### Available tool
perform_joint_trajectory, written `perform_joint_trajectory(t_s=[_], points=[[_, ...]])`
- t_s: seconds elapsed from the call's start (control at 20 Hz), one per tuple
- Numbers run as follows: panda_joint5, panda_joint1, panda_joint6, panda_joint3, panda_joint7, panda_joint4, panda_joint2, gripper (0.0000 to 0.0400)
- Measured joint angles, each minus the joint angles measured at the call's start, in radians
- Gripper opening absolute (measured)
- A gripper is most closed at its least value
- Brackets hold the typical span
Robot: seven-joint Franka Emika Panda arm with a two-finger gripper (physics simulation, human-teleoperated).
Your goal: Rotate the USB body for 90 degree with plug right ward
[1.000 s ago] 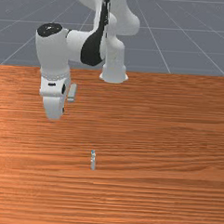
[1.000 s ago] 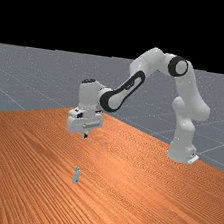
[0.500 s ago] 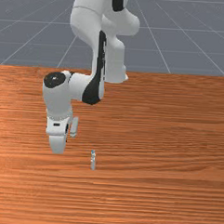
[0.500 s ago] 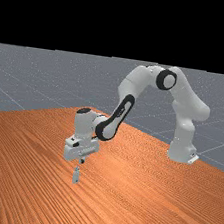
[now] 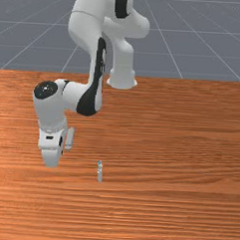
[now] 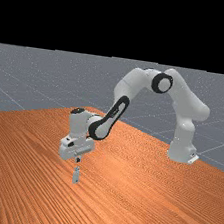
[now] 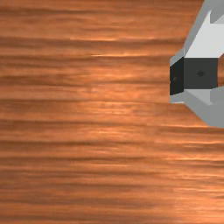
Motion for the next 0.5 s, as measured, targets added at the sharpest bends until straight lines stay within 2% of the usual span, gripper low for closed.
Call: perform_joint_trajectory(t_s=[0.1,0.4,0.5], points=[[-0.002,0.006,-0.027,-0.001,0.004,0.062,0.032,0.0],[0.017,0.004,0.046,0.009,-0.013,0.095,0.06,0.0],[0.019,0.008,0.051,0.011,-0.015,0.137,0.084,0.0181]])
